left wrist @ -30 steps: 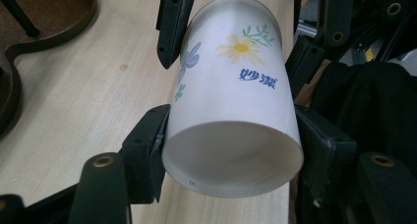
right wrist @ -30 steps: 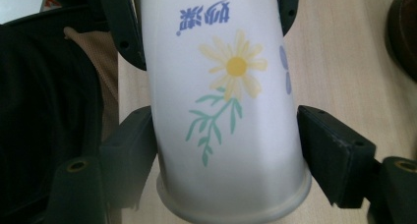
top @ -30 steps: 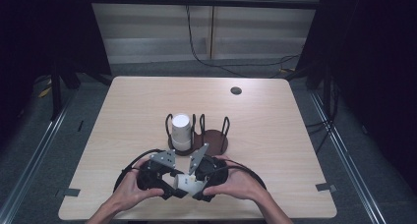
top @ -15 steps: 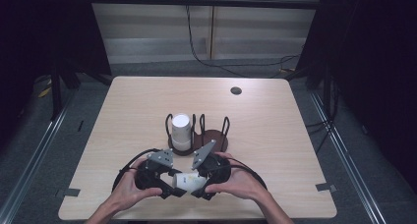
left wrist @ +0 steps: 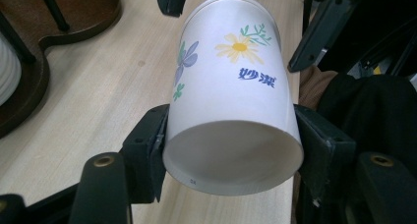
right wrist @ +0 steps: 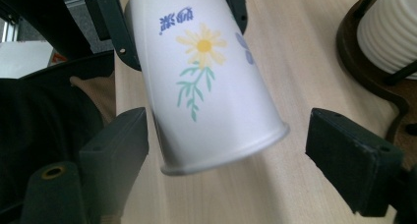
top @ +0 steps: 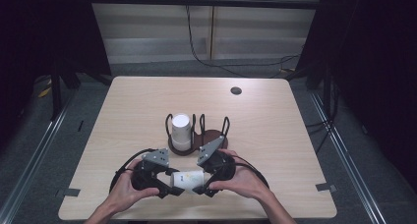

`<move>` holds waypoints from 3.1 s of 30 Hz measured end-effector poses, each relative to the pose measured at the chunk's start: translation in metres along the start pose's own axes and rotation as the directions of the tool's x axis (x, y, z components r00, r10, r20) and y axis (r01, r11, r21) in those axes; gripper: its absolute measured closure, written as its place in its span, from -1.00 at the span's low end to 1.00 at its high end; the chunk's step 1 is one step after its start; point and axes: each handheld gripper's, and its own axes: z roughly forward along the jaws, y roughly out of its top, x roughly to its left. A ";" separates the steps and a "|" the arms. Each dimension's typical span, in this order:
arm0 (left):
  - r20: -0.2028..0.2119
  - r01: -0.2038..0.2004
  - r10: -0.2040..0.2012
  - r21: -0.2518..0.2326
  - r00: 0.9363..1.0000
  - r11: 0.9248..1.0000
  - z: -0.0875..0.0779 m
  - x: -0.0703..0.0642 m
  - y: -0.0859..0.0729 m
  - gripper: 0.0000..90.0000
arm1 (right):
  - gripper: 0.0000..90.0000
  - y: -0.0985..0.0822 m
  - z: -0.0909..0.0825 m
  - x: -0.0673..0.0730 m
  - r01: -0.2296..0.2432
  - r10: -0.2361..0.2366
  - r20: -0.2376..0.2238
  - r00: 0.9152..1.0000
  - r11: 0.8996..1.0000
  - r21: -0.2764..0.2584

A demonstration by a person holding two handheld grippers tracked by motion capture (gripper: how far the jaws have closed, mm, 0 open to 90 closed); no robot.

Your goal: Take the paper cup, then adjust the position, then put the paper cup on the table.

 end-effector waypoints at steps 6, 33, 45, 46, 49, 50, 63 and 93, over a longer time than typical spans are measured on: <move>-0.031 0.019 -0.020 -0.024 0.999 1.000 -0.007 0.000 -0.005 -0.18 | -0.66 -0.004 -0.009 -0.001 -0.019 0.020 0.019 1.000 0.999 -0.033; -0.066 0.004 -0.013 -0.134 0.998 0.991 -0.019 0.004 -0.013 -0.18 | -0.66 -0.023 -0.027 -0.008 -0.129 0.132 -0.013 0.991 0.942 -0.310; -0.053 0.000 -0.010 -0.194 0.999 0.981 -0.018 0.004 -0.015 -0.19 | -0.67 -0.026 -0.028 -0.011 -0.159 0.157 -0.037 0.987 0.914 -0.373; -0.045 0.000 -0.010 -0.203 0.999 0.979 -0.017 0.004 -0.015 -0.19 | -0.67 -0.026 -0.027 -0.010 -0.156 0.153 -0.038 0.987 0.913 -0.376; -0.054 -0.013 0.001 -0.224 0.999 0.975 -0.017 0.003 -0.015 -0.19 | -0.67 -0.026 -0.028 -0.010 -0.152 0.147 -0.043 0.988 0.908 -0.389; -0.048 -0.013 0.002 -0.229 0.999 0.973 -0.016 0.003 -0.015 -0.19 | -0.67 -0.026 -0.028 -0.009 -0.152 0.147 -0.044 0.988 0.907 -0.393; -0.038 -0.030 0.020 -0.284 0.999 0.958 -0.014 0.000 -0.015 -0.19 | -0.70 -0.030 -0.025 -0.009 -0.165 0.156 -0.058 0.986 0.885 -0.435; -0.037 -0.057 0.046 -0.377 0.998 0.925 -0.016 -0.008 -0.011 -0.19 | -0.70 -0.027 -0.018 -0.008 -0.168 0.117 -0.133 0.984 0.856 -0.490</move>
